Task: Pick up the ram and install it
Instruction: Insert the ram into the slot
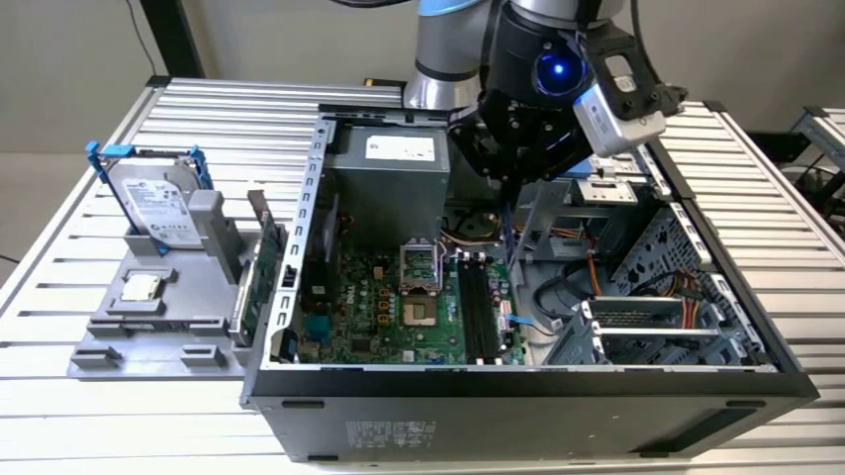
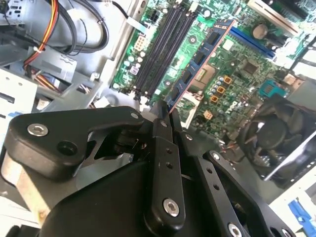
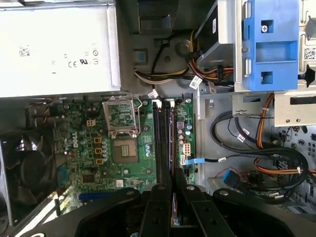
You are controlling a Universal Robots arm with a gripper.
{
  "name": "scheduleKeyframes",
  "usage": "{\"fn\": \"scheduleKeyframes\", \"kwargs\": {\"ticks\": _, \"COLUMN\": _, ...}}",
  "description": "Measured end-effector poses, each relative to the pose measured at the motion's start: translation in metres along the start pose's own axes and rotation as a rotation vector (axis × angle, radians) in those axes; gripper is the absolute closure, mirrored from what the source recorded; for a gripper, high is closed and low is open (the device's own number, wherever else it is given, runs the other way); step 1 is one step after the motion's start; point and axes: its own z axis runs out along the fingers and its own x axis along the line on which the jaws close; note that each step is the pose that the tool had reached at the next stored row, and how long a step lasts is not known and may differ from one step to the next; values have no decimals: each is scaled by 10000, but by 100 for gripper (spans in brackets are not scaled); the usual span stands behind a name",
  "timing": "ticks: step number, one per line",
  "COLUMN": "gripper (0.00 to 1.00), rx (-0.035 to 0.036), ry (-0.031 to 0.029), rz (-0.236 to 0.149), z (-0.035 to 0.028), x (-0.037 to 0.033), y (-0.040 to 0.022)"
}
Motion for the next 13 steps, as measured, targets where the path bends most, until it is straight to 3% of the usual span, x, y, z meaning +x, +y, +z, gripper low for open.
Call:
{"fn": "scheduleKeyframes", "kwargs": {"ticks": 7, "gripper": 100, "rx": 6, "ry": 6, "rz": 301, "z": 129, "x": -119, "y": 20}}
{"fn": "scheduleKeyframes", "kwargs": {"ticks": 13, "gripper": 100, "rx": 22, "ry": 5, "rz": 299, "z": 238, "x": -120, "y": 23}}
